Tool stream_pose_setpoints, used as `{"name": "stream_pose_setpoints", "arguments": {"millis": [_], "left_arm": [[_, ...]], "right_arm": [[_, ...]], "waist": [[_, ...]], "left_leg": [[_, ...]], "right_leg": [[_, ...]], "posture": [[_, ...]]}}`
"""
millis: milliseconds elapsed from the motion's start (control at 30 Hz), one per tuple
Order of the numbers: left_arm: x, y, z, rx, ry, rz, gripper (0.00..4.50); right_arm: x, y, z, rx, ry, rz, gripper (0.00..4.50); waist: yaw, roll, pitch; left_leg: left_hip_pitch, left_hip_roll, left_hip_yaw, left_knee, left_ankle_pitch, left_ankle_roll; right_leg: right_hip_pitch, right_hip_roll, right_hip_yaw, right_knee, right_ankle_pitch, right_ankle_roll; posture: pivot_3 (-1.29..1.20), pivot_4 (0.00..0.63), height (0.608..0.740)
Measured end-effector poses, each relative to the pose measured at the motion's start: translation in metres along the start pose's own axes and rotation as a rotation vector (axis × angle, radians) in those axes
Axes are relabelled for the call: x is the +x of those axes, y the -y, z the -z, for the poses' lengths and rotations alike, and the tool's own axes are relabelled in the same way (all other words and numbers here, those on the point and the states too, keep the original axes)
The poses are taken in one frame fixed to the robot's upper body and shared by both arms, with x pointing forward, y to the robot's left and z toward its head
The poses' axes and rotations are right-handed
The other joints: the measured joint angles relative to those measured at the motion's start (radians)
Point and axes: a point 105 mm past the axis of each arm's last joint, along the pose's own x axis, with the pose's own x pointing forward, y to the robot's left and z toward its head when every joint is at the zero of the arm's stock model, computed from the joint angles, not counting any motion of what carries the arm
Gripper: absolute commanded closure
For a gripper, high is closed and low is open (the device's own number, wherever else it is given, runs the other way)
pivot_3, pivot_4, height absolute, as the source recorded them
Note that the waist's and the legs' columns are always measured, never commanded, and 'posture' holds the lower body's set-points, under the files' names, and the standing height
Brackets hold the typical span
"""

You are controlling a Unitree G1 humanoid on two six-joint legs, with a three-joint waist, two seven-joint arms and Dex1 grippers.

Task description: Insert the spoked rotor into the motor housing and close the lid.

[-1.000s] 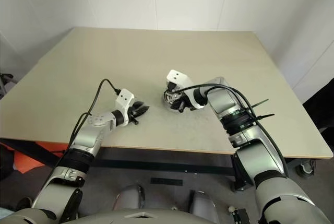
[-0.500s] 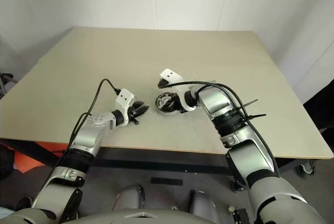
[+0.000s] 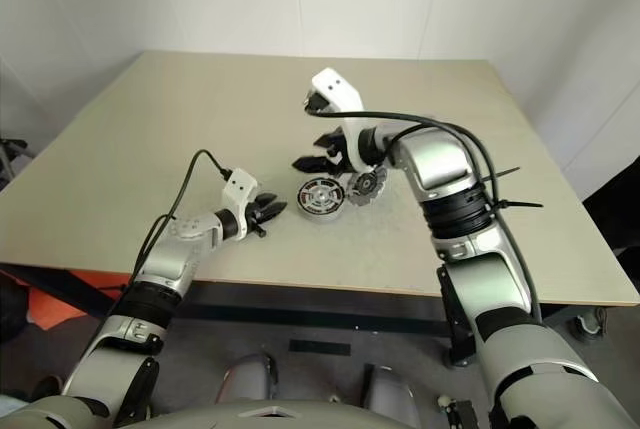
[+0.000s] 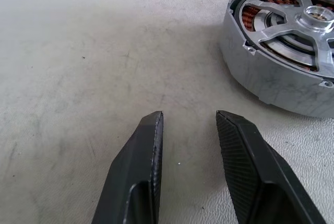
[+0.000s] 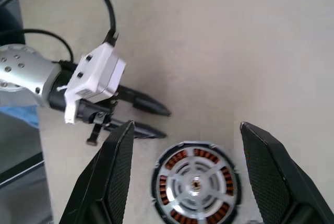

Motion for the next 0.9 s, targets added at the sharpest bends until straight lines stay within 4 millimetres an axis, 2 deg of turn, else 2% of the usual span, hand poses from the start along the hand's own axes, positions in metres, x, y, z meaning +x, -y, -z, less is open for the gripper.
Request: {"name": "stream_pose_setpoints", "arguments": {"millis": [133, 233, 367, 400, 500, 600, 667, 800, 900], "left_arm": [[0.003, 0.003, -0.006, -0.058, 0.02, 0.043, 2.75], [0.004, 0.006, -0.011, -0.088, 0.033, 0.083, 2.75], [0.006, 0.001, -0.015, -0.085, 0.028, 0.082, 2.75], [0.007, 0.001, -0.017, -0.082, 0.029, 0.088, 2.75], [0.009, 0.003, -0.021, -0.069, 0.029, 0.109, 2.75], [0.01, 0.003, -0.021, -0.064, 0.02, 0.12, 2.75], [0.01, 0.002, -0.021, -0.06, 0.014, 0.122, 2.75], [0.012, 0.002, -0.027, -0.048, 0.018, 0.126, 2.75], [0.012, 0.002, -0.027, -0.047, 0.017, 0.125, 2.75]], "right_arm": [[-0.033, 0.036, -0.005, -0.16, 0.03, 0.186, 0.88], [-0.059, 0.059, 0.013, -0.209, -0.002, 0.308, 0.88], [-0.09, 0.082, 0.045, -0.165, -0.056, 0.451, 1.78], [-0.096, 0.085, 0.053, -0.146, -0.065, 0.478, 2.26], [-0.106, 0.086, 0.084, -0.109, -0.128, 0.53, 3.25], [-0.106, 0.076, 0.114, -0.089, -0.192, 0.549, 3.25], [-0.094, 0.061, 0.122, -0.067, -0.191, 0.517, 3.25], [-0.052, 0.023, 0.115, -0.073, -0.135, 0.375, 3.25], [-0.033, 0.01, 0.108, -0.056, -0.103, 0.326, 3.25]], "waist": [[0.015, 0.0, 0.0], [0.018, 0.0, 0.0], [0.014, 0.0, 0.0], [0.013, 0.0, 0.0], [0.013, 0.0, 0.0], [0.012, 0.0, 0.0], [0.009, 0.001, 0.0], [0.01, 0.001, 0.0], [0.011, 0.001, 0.0]], "left_leg": [[-0.001, 0.0, 0.0, 0.0, 0.0, 0.0], [-0.002, 0.0, 0.001, -0.001, 0.0, 0.0], [-0.001, 0.0, 0.001, -0.001, 0.0, 0.001], [-0.001, 0.0, 0.001, -0.001, 0.0, 0.001], [-0.001, 0.0, 0.001, -0.001, -0.001, 0.001], [-0.001, 0.0, 0.001, 0.0, -0.001, 0.001], [0.0, 0.001, 0.001, -0.001, -0.001, 0.001], [0.001, 0.002, 0.001, 0.0, 0.0, 0.0], [0.0, 0.001, 0.001, 0.0, 0.0, 0.0]], "right_leg": [[0.0, 0.0, 0.0, -0.001, 0.001, -0.002], [0.0, 0.0, 0.0, -0.003, 0.001, -0.002], [0.0, 0.0, 0.0, -0.004, 0.001, -0.002], [0.0, 0.001, 0.0, -0.004, 0.001, -0.002], [0.0, 0.001, 0.0, -0.004, 0.001, -0.002], [0.0, 0.001, 0.0, -0.004, 0.001, -0.002], [0.0, 0.001, 0.0, -0.004, 0.001, -0.002], [0.0, 0.003, 0.0, -0.003, 0.002, -0.002], [0.001, 0.002, 0.001, -0.003, 0.002, -0.002]], "posture": [[0.0, 0.0, 0.74], [0.0, 0.0, 0.74], [0.0, 0.0, 0.74], [0.0, 0.0, 0.74], [0.0, 0.0, 0.74], [0.0, 0.0, 0.74], [0.0, 0.0, 0.74], [0.0, 0.0, 0.74], [0.0, 0.0, 0.74]]}}
